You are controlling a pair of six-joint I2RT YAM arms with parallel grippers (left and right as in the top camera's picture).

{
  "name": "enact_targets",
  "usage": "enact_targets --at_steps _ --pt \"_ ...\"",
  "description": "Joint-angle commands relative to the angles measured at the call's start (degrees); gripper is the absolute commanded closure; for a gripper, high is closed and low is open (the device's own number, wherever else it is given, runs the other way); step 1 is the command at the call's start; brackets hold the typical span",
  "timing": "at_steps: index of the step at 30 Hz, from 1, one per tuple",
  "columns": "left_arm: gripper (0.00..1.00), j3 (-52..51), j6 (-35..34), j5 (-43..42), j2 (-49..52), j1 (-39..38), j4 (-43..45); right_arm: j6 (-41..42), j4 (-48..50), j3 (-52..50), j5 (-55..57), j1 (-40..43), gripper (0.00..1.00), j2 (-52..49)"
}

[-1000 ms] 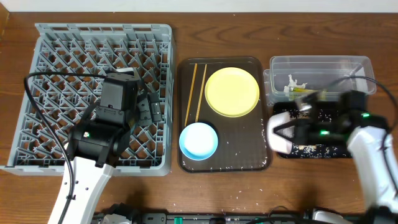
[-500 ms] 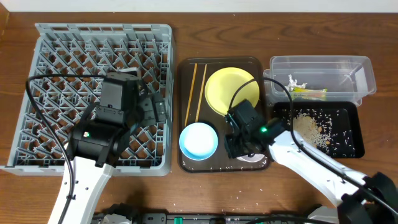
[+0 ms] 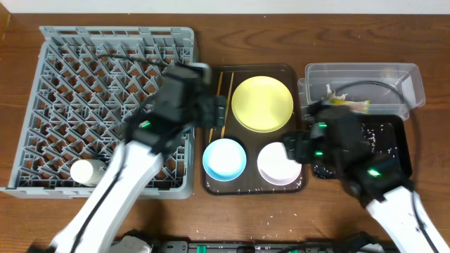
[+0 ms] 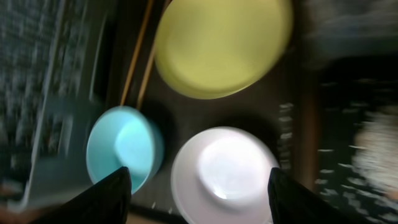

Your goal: Sort waste into correct bins and load items into the dishwasher

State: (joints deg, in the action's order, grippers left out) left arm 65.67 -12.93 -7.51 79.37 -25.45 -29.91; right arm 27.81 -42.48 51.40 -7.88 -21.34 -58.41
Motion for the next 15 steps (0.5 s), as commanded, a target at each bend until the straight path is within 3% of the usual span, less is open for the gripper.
enact_targets --at_steps 1,3,7,10,15 --pt "0.21 0.6 4.5 4.5 9.9 -2.1 5.0 0.9 -2.3 0.8 -0.1 4.1 0.33 2.4" --pt "0.34 0.6 6.1 5.1 18.0 -2.0 13.9 0.9 -4.7 0.8 -0.1 4.6 0.32 1.9" --pt "0.38 0.6 7.0 9.2 24.9 -1.8 21.4 0.9 -6.4 0.7 -0.2 4.5 0.32 -0.3" --pt "0.46 0.6 6.9 14.0 28.8 -1.7 24.3 0.8 -6.7 0.6 -0.7 4.5 0.34 -2.4" --pt "0.53 0.6 6.9 14.7 33.5 -0.5 26.6 0.9 -6.6 0.5 -0.8 4.5 0.35 -5.1"
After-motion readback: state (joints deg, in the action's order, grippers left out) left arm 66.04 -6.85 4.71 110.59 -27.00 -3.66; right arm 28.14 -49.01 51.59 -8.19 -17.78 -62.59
